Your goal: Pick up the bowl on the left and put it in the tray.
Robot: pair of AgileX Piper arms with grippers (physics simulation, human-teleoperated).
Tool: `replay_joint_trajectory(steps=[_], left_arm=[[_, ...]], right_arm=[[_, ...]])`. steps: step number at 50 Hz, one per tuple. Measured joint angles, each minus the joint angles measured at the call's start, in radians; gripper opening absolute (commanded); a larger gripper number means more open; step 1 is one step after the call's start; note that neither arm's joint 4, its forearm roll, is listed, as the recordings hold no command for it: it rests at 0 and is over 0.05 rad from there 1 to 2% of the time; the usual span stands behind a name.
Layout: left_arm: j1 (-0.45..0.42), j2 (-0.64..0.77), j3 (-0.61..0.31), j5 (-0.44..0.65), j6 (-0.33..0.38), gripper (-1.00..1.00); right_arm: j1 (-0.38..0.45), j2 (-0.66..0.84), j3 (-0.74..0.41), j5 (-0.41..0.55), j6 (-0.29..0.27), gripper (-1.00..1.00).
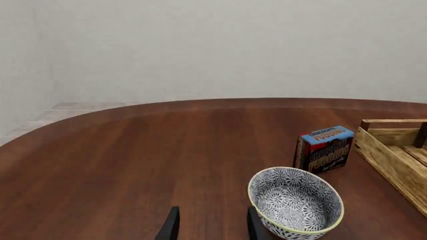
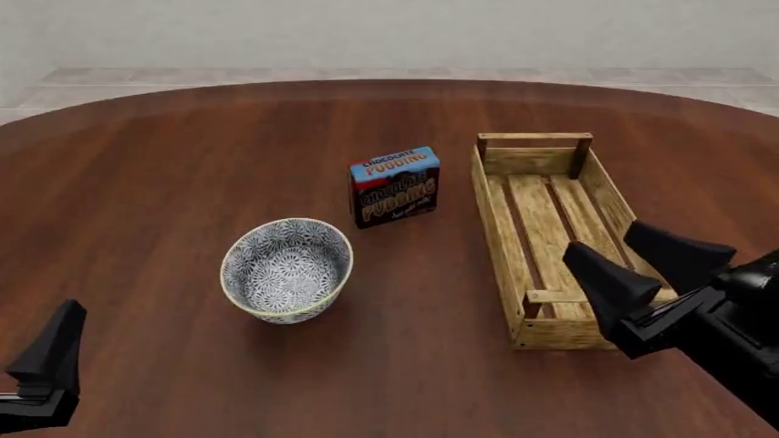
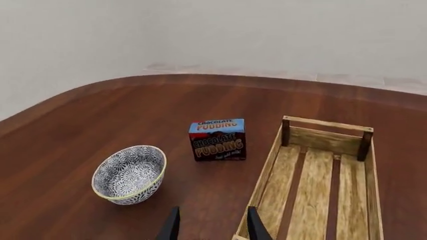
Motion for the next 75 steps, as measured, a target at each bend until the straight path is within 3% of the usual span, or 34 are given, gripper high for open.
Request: replay_joint_trajectory(steps=[36,75], left_arm=[[0.000,0.000,0.000,0.000,0.000,1.00],[0.000,0.000,0.000,0.000,0.000,1.00]], right_arm=[[0.125,0.174,-0.066,-0.038,-0.012,1.00],[0.214,0.246,-0.213,0.056,-0.012,1.00]])
